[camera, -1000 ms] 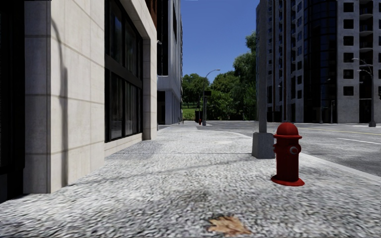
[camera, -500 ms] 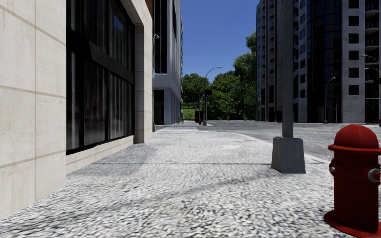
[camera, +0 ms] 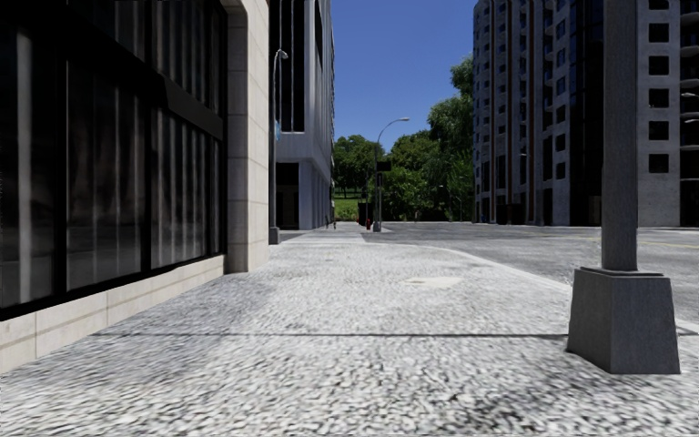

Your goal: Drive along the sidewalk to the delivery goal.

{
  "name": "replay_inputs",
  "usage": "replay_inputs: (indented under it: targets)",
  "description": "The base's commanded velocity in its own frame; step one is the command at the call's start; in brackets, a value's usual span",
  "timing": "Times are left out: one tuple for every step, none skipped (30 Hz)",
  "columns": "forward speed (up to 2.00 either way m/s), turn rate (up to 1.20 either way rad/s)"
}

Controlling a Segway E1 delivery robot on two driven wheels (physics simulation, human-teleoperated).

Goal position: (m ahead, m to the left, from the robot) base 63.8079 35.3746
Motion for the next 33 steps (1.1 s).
replay_inputs:
  targets:
    - [2.00, 0.00]
    - [2.00, 0.00]
    - [2.00, 0.00]
    - [2.00, 0.00]
    - [2.00, 0.00]
    - [2.00, 0.00]
    - [2.00, 0.00]
    - [2.00, 0.00]
    - [2.00, 0.00]
    - [2.00, 0.00]
    - [2.00, 0.00]
    - [2.00, 0.00]
    - [2.00, 0.00]
    - [2.00, 0.00]
    - [2.00, 0.00]
    - [2.00, 0.00]
    - [2.00, 0.00]
    - [2.00, 0.00]
    - [2.00, 0.00]
    - [2.00, 0.00]
    - [2.00, 0.00]
    - [2.00, 0.00]
    - [2.00, 0.00]
    - [2.00, 0.00]
    - [2.00, 0.00]
    - [2.00, 0.00]
    - [2.00, 0.00]
    - [2.00, 0.00]
    - [2.00, 0.00]
    - [2.00, 0.00]
    - [2.00, 0.00]
    - [2.00, 0.00]
    - [2.00, 0.00]
